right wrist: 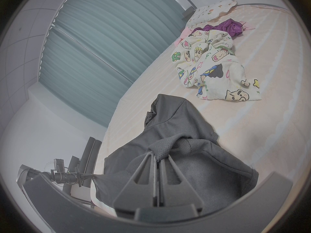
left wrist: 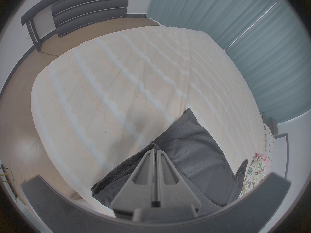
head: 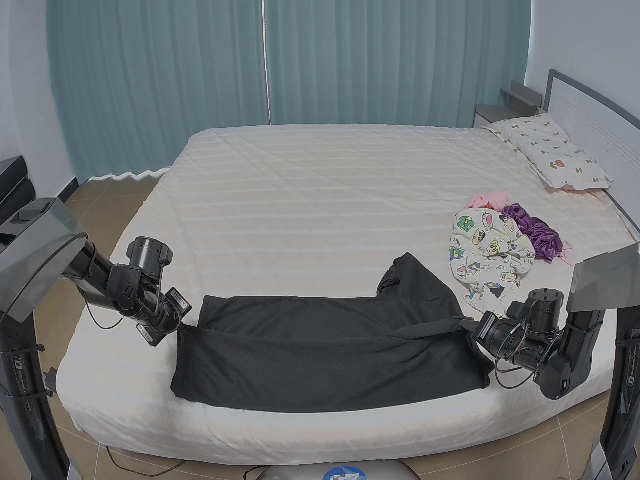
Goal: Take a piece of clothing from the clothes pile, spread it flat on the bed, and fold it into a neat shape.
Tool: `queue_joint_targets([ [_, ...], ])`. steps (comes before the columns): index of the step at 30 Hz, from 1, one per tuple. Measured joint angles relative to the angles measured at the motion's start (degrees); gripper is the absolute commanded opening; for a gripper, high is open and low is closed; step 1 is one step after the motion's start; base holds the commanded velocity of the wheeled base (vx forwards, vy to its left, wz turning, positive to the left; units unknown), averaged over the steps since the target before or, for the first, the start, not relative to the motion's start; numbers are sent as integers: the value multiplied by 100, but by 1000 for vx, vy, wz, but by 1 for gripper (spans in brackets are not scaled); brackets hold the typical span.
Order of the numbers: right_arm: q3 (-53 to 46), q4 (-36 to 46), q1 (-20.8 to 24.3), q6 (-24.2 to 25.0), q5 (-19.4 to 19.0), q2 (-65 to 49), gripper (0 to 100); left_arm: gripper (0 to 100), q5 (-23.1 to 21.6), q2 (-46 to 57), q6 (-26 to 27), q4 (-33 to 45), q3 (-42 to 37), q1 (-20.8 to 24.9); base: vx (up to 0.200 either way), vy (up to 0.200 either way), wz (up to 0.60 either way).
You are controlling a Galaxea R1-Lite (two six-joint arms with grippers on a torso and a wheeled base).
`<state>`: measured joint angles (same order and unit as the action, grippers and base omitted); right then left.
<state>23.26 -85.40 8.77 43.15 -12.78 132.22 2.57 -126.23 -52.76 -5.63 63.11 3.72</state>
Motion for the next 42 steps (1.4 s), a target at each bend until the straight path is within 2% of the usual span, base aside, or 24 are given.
queue_joint_targets([
  [9,-113,9,0,-44,-9,39,0,0,-15,-12,5,-5,-22,-2,0,0,0],
  [18,-505,-24,-50,-378,-79,44,0,0,-37,41,22,-5,-291,16,0,0,0],
  [24,-733,-33,-138,-607,-239,41,0,0,-355,190,57,-6,-608,16,0,0,0],
  [32,-1017,-30,-172,-947,-266,100,0,0,-412,388,106,-13,-1080,29,0,0,0],
  [42,-1274,-30,-179,-1332,-301,284,0,0,-489,597,636,-96,-1813,35,0,0,0],
])
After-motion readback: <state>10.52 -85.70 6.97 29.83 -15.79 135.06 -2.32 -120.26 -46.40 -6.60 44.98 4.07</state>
